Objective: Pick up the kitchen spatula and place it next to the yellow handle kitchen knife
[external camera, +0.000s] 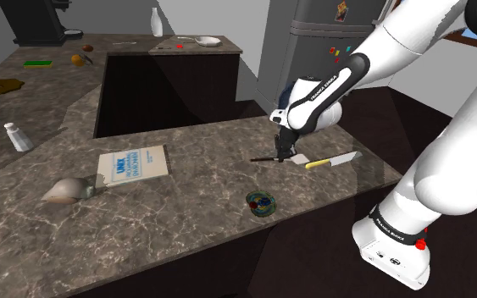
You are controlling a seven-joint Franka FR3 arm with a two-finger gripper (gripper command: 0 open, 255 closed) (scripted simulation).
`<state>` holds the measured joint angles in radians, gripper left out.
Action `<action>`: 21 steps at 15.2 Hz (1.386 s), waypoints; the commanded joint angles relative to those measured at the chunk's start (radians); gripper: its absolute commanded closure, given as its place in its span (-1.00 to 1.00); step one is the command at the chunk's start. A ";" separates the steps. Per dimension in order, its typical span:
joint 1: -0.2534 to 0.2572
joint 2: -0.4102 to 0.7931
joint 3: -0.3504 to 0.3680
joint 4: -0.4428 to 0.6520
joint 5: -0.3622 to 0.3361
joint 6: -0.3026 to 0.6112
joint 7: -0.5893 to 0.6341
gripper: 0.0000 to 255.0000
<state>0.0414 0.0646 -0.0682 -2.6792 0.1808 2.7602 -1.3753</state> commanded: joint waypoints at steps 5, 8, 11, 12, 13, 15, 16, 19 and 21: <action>-0.001 0.027 0.004 0.002 0.015 0.025 -0.013 1.00; -0.001 0.026 0.004 0.002 0.015 0.025 -0.013 1.00; -0.001 0.026 0.004 0.002 0.015 0.025 -0.013 -1.00; -0.001 0.026 0.004 0.002 0.015 0.025 -0.013 -1.00; -0.001 0.026 0.004 0.002 0.015 0.025 -0.013 -1.00; 0.000 -0.016 -0.005 -0.002 -0.009 -0.013 0.005 -1.00; -0.001 -0.057 -0.011 -0.003 -0.030 -0.052 0.020 -1.00; -0.007 -0.128 -0.015 -0.002 -0.062 -0.124 0.043 -1.00; -0.007 -0.128 -0.015 -0.002 -0.062 -0.124 0.043 -1.00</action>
<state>0.0354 -0.0569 -0.0824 -2.6783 0.1212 2.6410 -1.3336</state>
